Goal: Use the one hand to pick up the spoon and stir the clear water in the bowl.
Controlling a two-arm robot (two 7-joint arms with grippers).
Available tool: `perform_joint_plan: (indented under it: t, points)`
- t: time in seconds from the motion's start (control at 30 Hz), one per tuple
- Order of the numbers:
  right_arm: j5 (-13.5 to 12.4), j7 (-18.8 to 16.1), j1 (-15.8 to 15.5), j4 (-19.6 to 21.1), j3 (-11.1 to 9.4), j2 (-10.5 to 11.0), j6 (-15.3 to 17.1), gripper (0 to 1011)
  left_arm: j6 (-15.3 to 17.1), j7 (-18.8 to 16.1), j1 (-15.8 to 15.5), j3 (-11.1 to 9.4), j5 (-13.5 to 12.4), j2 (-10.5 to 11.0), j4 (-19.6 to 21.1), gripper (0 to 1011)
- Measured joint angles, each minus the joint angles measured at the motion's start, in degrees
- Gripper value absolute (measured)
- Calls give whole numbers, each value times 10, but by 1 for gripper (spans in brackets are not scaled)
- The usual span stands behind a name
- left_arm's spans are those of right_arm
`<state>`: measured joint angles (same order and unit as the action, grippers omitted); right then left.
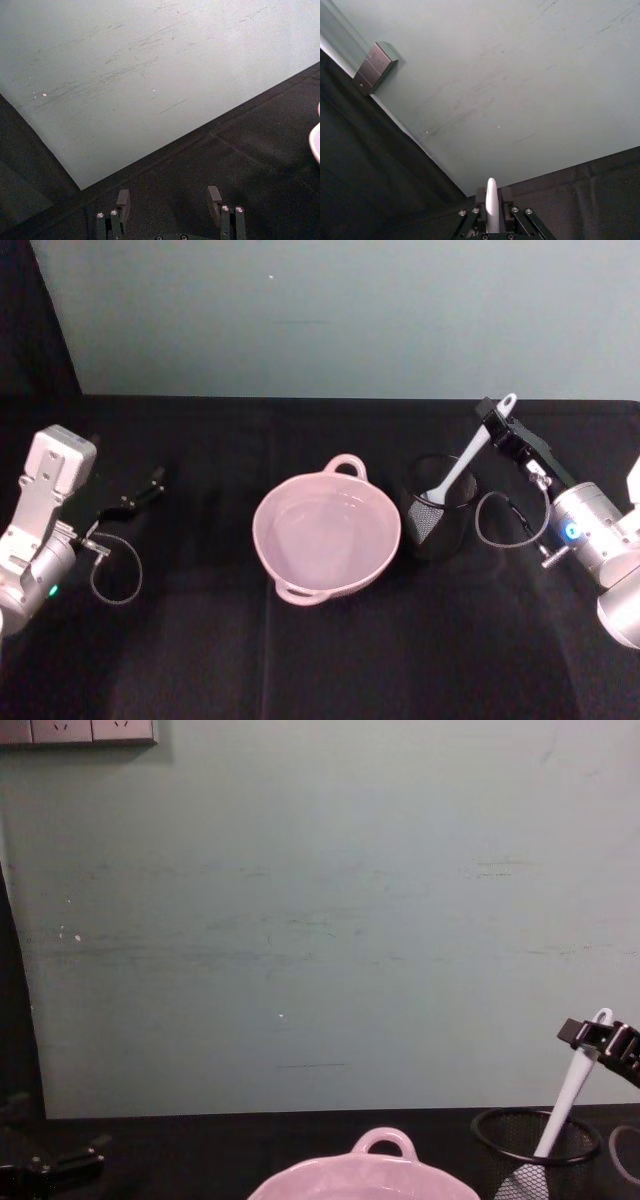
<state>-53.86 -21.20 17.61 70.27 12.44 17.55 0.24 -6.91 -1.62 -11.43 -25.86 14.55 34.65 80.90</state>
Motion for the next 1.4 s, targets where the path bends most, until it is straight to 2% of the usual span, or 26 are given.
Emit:
perform_joint_plan:
  t: [0.13, 0.33, 0.4, 0.43, 0.47, 0.5, 0.6, 0.67, 0.8, 1.03, 1.23, 1.4]
  points:
    - [-1, 0, -1, 7, 1, 3, 0, 119, 0, 0, 0, 0, 0, 0, 0, 1011]
    - [2, 1, -4, 21, 3, 9, -3, 116, 0, 0, 0, 0, 0, 0, 0, 1011]
    - [12, 4, -6, 32, 6, 14, -8, 114, 0, 0, 0, 0, 0, 0, 0, 1011]
    - [17, 6, -7, 37, 8, 17, -10, 114, 0, 0, 0, 0, 0, 0, 0, 1011]
    - [35, 12, -8, 49, 13, 23, -15, 114, 0, 0, 0, 0, 0, 0, 0, 1011]
    - [35, 12, -8, 49, 13, 23, -15, 114, 0, 0, 0, 0, 0, 0, 0, 1011]
    - [83, 29, -11, 90, 25, 44, -17, 114, 0, 0, 0, 0, 0, 0, 0, 1011]
    - [101, 34, -11, 107, 29, 53, -13, 116, 0, 0, 0, 0, 0, 0, 0, 1011]
    - [137, 37, -4, 159, 39, 80, 13, 114, 0, 0, 0, 0, 0, 0, 0, 1011]
    - [165, 17, 19, 215, 51, 114, 67, 114, 0, 0, 0, 0, 0, 0, 0, 1011]
    - [168, 10, 31, 241, 52, 126, 92, 114, 0, 0, 0, 0, 0, 0, 0, 1011]
    - [160, 10, 42, 260, 51, 135, 121, 114, 0, 0, 0, 0, 0, 0, 0, 1011]
